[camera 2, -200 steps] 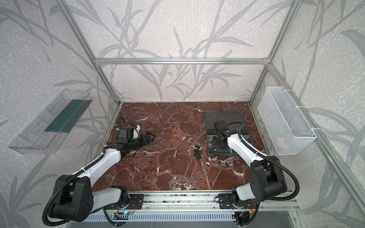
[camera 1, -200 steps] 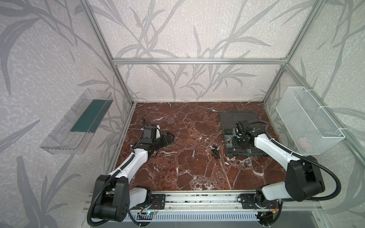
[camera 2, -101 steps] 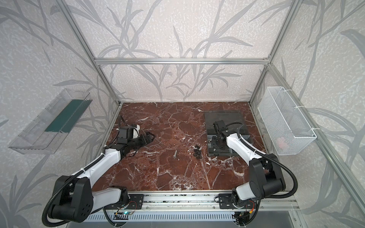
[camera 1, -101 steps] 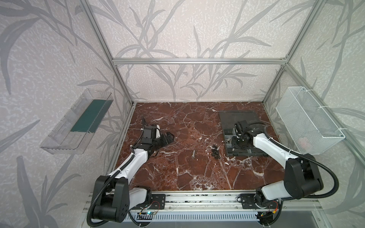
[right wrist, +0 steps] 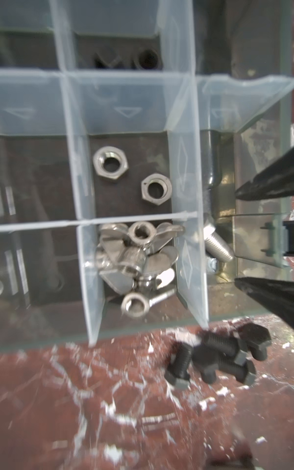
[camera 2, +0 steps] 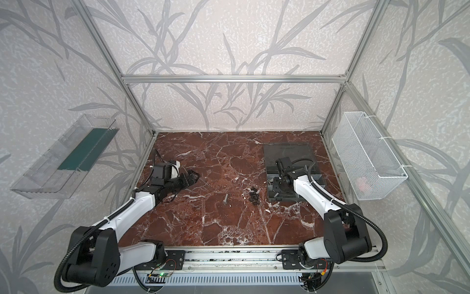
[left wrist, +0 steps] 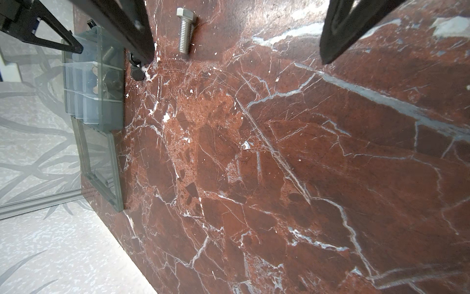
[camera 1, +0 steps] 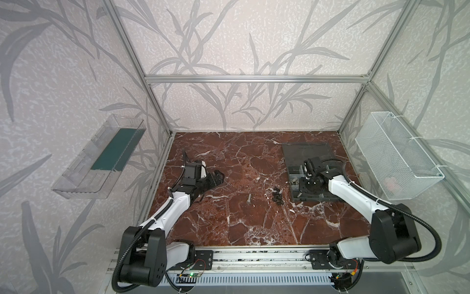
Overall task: Sort the screws and nuts into containers
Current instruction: Place the screw into the container, then pick up the screw from the center of the table.
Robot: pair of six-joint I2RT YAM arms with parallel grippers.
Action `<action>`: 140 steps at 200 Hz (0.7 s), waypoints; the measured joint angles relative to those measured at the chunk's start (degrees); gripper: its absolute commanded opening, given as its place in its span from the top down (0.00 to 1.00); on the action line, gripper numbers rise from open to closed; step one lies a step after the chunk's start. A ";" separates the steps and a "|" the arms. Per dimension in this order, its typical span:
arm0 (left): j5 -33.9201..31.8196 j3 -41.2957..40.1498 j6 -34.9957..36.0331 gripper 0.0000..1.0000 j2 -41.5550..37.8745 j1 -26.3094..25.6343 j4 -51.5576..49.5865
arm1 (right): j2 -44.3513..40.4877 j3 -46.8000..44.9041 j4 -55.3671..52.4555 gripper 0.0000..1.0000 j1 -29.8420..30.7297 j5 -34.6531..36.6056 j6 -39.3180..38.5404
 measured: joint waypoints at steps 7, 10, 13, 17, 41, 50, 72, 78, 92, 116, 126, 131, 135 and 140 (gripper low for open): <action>0.00 0.00 0.00 0.01 0.00 0.00 0.00 | -1.18 0.37 -0.28 0.35 0.00 -0.20 -0.55; 0.00 0.00 0.00 0.01 0.00 0.00 0.00 | -1.66 0.48 -0.28 0.34 -0.02 -0.24 -0.68; 0.02 0.00 0.00 0.01 0.00 0.00 0.00 | -2.27 0.61 -0.33 0.34 -0.02 -0.39 -1.03; 0.00 0.00 0.00 0.01 0.00 0.00 0.00 | -2.97 0.76 -0.37 0.33 0.00 -0.74 -1.27; 0.02 0.00 0.00 0.01 0.00 0.00 0.00 | -6.62 1.51 -0.39 0.30 0.35 -3.91 -3.32; 0.00 0.00 0.00 0.01 0.00 0.00 0.00 | -7.45 1.66 -0.42 0.30 0.98 -4.83 -3.89; 0.02 0.00 -0.04 0.01 0.00 0.00 0.04 | -7.96 2.43 -0.50 0.30 6.05 -5.99 -4.63; 0.04 0.00 -0.15 0.01 0.00 0.00 0.07 | -7.80 2.80 -0.55 0.30 7.98 -5.99 -4.57; 0.17 0.00 -0.28 0.01 0.00 0.00 0.13 | -6.84 3.82 -0.50 0.30 12.68 -5.90 -3.91; 0.39 0.00 -0.44 0.01 0.00 0.02 0.15 | -3.21 5.44 0.44 0.30 19.85 -4.72 -0.59; 0.55 0.00 -0.46 0.01 0.00 0.04 0.15 | -1.27 5.62 1.64 0.30 21.94 -4.85 1.25; 0.61 0.00 -0.48 0.01 0.00 0.04 0.15 | -0.11 5.70 2.25 0.30 22.99 -4.85 2.16; 0.63 0.00 -0.50 0.01 0.00 0.04 0.15 | 0.83 5.75 2.75 0.30 23.63 -4.87 2.89; 0.68 -0.02 -0.50 0.01 0.00 0.04 0.15 | 1.97 5.84 3.48 0.30 24.26 -4.98 3.65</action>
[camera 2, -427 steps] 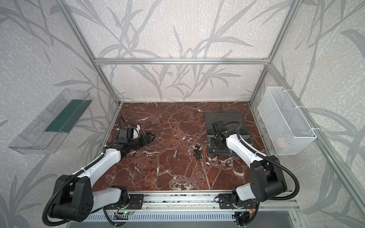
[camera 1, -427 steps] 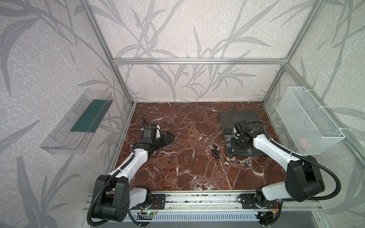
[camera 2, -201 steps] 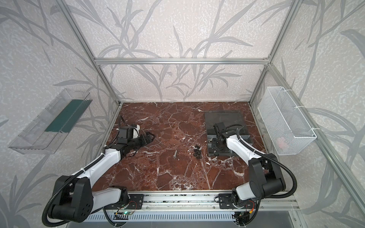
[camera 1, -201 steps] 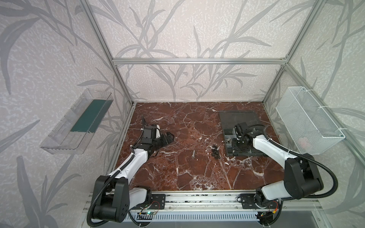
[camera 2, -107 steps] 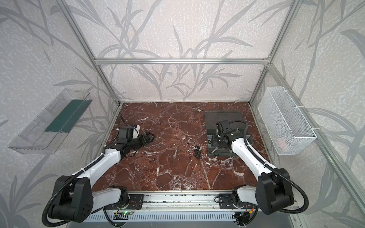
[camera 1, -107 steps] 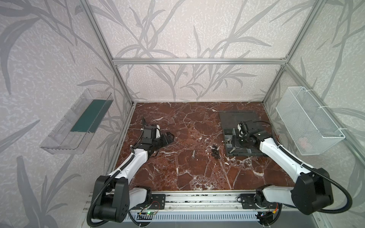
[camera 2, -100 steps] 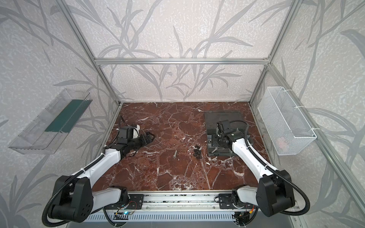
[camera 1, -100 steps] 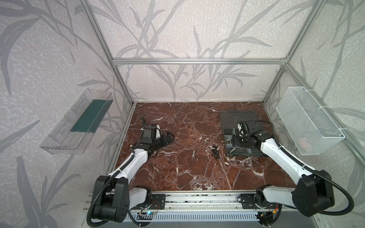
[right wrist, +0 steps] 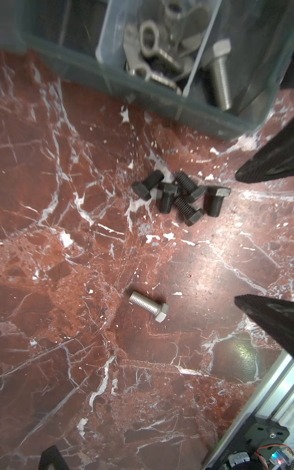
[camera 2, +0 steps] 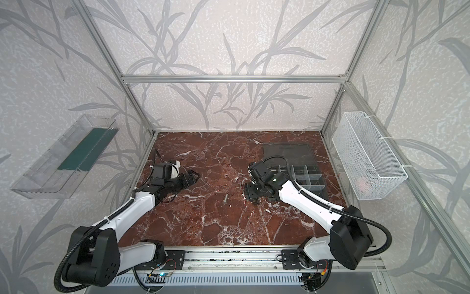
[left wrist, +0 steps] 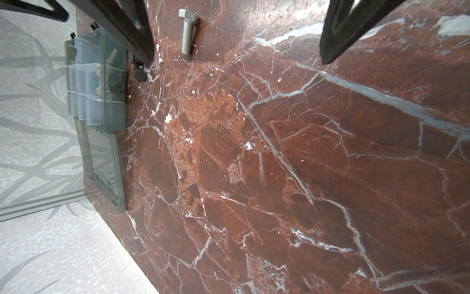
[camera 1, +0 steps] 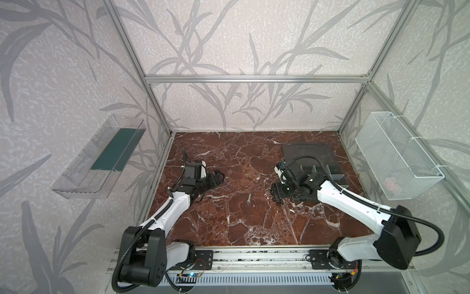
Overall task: Sort the screws and nuts into containers
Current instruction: Pick up the screw from the center of the table.
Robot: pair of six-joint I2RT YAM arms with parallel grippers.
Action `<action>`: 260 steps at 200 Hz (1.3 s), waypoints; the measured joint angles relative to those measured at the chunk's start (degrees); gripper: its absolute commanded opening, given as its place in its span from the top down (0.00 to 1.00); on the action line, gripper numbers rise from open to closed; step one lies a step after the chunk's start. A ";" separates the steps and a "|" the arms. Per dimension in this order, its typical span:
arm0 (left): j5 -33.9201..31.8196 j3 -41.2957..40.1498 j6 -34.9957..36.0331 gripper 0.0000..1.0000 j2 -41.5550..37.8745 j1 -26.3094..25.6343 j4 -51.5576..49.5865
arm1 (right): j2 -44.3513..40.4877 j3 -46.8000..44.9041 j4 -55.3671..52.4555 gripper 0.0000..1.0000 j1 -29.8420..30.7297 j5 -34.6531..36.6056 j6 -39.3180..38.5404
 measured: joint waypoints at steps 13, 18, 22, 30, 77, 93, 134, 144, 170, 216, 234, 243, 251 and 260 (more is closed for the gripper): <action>0.04 -0.09 -0.15 0.01 0.00 0.00 0.07 | 3.67 0.76 1.18 0.30 1.75 -0.20 1.90; 0.09 -0.11 -0.20 0.01 0.00 0.00 0.07 | 5.09 1.33 1.33 0.30 2.38 -0.28 2.51; 0.11 -0.17 -0.24 0.01 0.00 0.00 0.11 | 6.34 1.90 1.60 0.30 2.86 -0.31 3.19; 0.13 -0.37 -0.35 0.01 -0.02 0.02 0.26 | 8.72 3.08 2.10 0.30 3.65 -0.28 4.07; 0.52 -0.74 -0.61 0.01 -0.09 0.13 0.39 | 19.91 10.34 5.03 0.30 8.26 -0.28 9.05; 1.01 -0.83 -0.92 0.01 -0.20 0.28 0.46 | 22.97 12.07 5.79 0.30 9.33 -0.31 10.45; 1.51 -1.64 -1.25 0.01 -0.33 0.33 0.66 | 29.09 15.72 6.32 0.30 11.39 -0.68 12.35; 1.53 -1.77 -1.27 0.01 -0.33 0.33 0.68 | 29.99 16.41 6.27 0.31 11.82 -0.66 12.50; 1.60 -1.77 -1.25 0.01 -0.33 0.37 0.85 | 31.71 17.59 5.77 0.34 12.72 -0.50 12.59; 1.73 -1.79 -1.25 0.01 -0.33 0.66 0.87 | 32.94 18.91 3.89 0.55 13.05 0.15 12.72; 1.75 -1.79 -1.25 0.01 -0.33 0.70 0.87 | 33.05 18.95 3.63 0.64 13.05 0.28 12.61; 1.75 -1.79 -1.25 0.01 -0.33 0.72 0.90 | 33.11 18.95 3.45 0.69 13.05 0.31 12.70; 1.77 -1.79 -1.25 0.01 -0.33 0.74 0.92 | 33.18 18.95 3.34 0.73 13.05 0.35 12.68; 1.84 -1.79 -1.25 0.01 -0.33 0.76 0.96 | 33.20 18.95 3.32 0.80 13.05 0.39 12.61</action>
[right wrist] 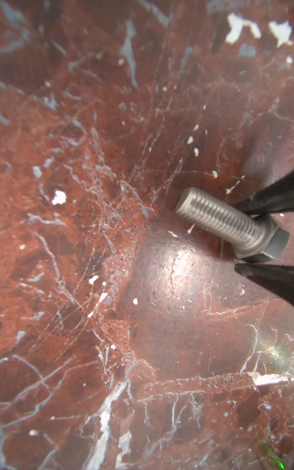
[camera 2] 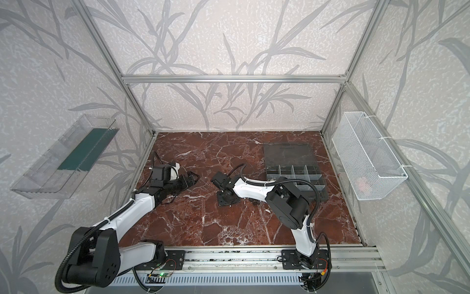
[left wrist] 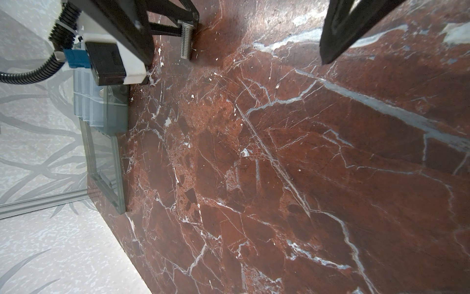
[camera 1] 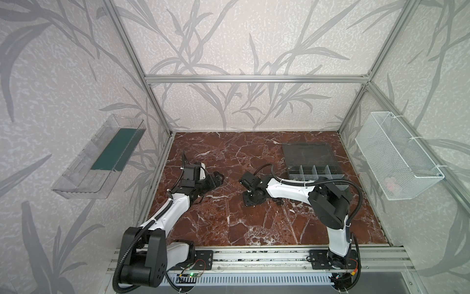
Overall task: Sort the screws and nuts into containers
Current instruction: Pick up the screw from the center of the table.
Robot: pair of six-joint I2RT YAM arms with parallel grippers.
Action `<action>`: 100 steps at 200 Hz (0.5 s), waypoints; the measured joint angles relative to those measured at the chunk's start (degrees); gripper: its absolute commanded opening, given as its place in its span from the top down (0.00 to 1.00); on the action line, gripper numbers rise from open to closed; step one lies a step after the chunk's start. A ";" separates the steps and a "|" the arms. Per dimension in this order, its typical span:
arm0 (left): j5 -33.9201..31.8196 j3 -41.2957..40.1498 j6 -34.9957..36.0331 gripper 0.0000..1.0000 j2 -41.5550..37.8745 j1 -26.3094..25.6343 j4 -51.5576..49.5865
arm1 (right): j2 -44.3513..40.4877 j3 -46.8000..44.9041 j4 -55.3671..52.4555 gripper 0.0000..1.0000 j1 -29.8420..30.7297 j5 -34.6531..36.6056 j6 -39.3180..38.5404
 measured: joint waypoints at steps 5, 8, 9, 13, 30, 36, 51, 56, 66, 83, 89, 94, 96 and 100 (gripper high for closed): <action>0.04 0.00 0.02 0.01 0.00 0.00 0.07 | 0.00 0.00 0.00 0.84 0.00 -0.02 0.00; 0.09 0.00 0.02 0.01 0.02 0.00 0.11 | 0.00 0.04 -0.02 0.86 0.00 -0.02 -0.20; 0.09 0.00 0.00 0.01 0.02 0.00 0.13 | 0.00 0.04 -0.04 0.87 0.00 -0.04 -0.15; 0.11 0.00 0.00 0.01 0.02 0.07 0.22 | 0.00 0.09 -0.07 0.90 0.00 0.00 -0.24; 0.26 -0.02 0.00 0.01 0.07 0.24 0.63 | 0.00 0.11 -0.07 0.96 0.00 0.24 -0.42; 0.33 -0.04 0.00 0.01 0.09 0.26 0.74 | -0.04 0.11 -0.07 0.98 0.00 0.33 -0.59; 0.57 -0.04 0.00 0.01 0.22 0.26 0.83 | -0.33 -0.15 -0.02 1.00 -0.15 0.48 -1.51; 0.68 -0.04 0.00 0.01 0.33 0.26 0.90 | -0.63 -0.48 -0.02 1.00 -0.26 0.63 -1.95; 0.74 -0.04 0.00 0.01 0.61 0.26 1.07 | -1.79 -1.55 -0.17 1.00 -0.48 0.81 -2.82; 0.94 -0.04 0.00 0.01 1.11 0.28 1.46 | -5.31 -4.02 -0.92 1.00 -1.51 1.18 -4.07; 1.03 -0.04 -0.02 0.01 1.29 0.28 1.68 | -7.19 -5.05 -1.42 1.00 -2.21 1.44 -4.57; 1.07 -0.04 -0.02 0.01 1.42 0.31 1.90 | -8.76 -5.81 -1.95 1.00 -2.86 1.57 -4.81; 1.09 -0.04 -0.02 0.01 1.49 0.31 1.97 | -9.42 -6.12 -2.16 1.00 -3.15 1.73 -5.05; 1.14 -0.04 -0.02 0.01 1.62 0.31 2.10 | -10.91 -6.64 -2.78 1.00 -3.78 1.90 -5.22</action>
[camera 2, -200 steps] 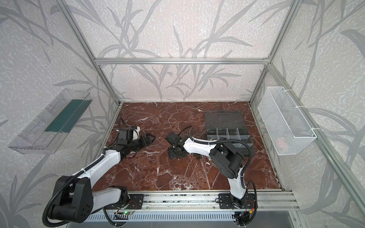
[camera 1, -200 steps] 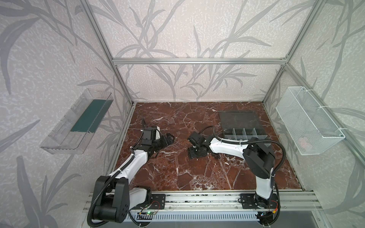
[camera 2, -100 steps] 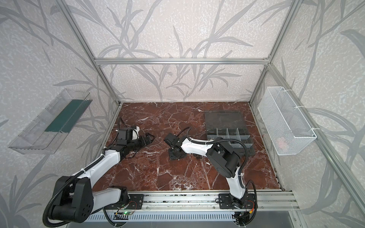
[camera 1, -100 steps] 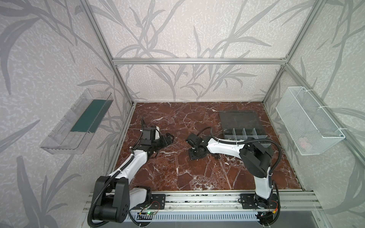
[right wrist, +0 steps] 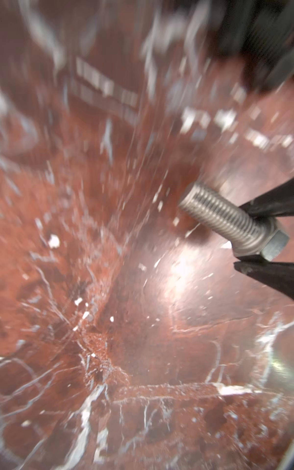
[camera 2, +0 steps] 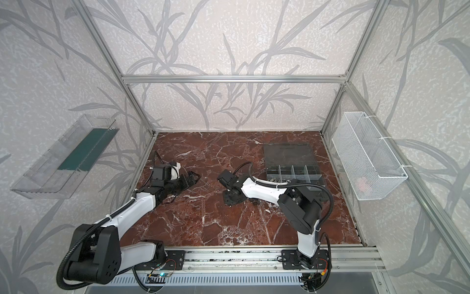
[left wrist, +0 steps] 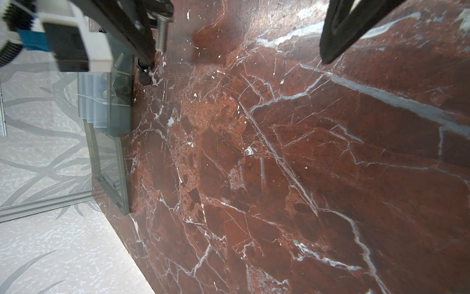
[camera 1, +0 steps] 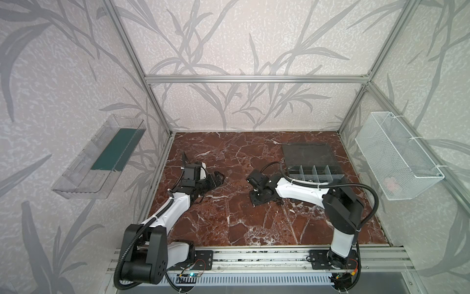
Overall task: Sort the screws and nuts into containers
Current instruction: Pick up the screw from the center of the table, then place the screw into the container.
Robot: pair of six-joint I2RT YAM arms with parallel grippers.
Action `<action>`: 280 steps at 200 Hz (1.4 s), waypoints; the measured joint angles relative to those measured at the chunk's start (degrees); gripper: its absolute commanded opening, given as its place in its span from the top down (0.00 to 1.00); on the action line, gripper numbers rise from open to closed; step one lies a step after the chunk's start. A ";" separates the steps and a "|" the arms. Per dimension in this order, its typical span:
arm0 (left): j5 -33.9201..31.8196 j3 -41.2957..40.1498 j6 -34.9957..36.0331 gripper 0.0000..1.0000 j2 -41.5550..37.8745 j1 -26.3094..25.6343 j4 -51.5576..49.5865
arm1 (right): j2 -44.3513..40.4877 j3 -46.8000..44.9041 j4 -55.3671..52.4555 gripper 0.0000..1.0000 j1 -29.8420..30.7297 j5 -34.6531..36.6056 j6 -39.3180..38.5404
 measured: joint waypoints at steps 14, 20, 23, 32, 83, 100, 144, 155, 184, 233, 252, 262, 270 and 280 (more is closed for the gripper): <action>0.13 0.00 -0.04 0.01 0.39 0.00 0.24 | -5.29 -1.92 -1.36 1.00 -2.51 0.90 -0.59; 0.20 0.00 -0.11 0.01 0.55 0.00 0.37 | -7.78 -2.78 -1.90 1.00 -3.80 1.42 -0.83; 0.26 0.00 -0.11 0.01 0.61 0.00 0.42 | -8.94 -3.15 -2.10 1.00 -4.42 1.73 -0.98; 0.44 0.00 -0.17 0.01 0.74 0.00 0.63 | -12.39 -4.35 -3.08 1.00 -6.29 2.47 -1.20; 1.68 0.00 -1.07 0.01 0.81 0.00 2.21 | -28.63 -14.93 -7.72 1.00 -17.79 7.58 -0.44; 2.23 0.00 -1.18 0.01 0.81 0.00 2.95 | -31.87 -18.29 -9.40 1.00 -21.66 8.00 -0.33; 3.06 -0.02 -1.66 0.01 1.03 0.00 4.17 | -33.99 -21.29 -12.55 1.00 -27.78 9.49 -0.61; 3.08 -0.02 -1.70 0.01 1.11 0.00 4.26 | -33.99 -21.62 -12.48 1.00 -28.63 9.49 -0.81; 3.06 -0.04 -1.73 0.01 1.11 0.00 4.28 | -33.59 -22.25 -12.22 1.00 -30.91 9.38 -1.44; 3.02 -0.04 -1.68 0.01 1.11 0.07 4.26 | -29.35 -22.23 -10.08 1.00 -35.04 8.85 -2.75; 3.02 -0.04 -1.68 0.01 1.11 0.07 4.24 | -27.34 -22.21 -9.33 1.00 -35.76 8.57 -3.13; 2.97 -0.04 -1.68 0.01 1.11 0.07 4.24 | -26.16 -22.08 -9.07 1.00 -36.02 8.33 -3.32; 2.97 -0.04 -1.68 0.01 1.11 0.07 4.24 | -25.18 -21.86 -8.94 1.00 -36.09 7.96 -3.52; 2.95 -0.04 -1.68 0.01 1.11 0.07 4.24 | -24.13 -21.66 -8.50 1.00 -36.17 7.76 -3.74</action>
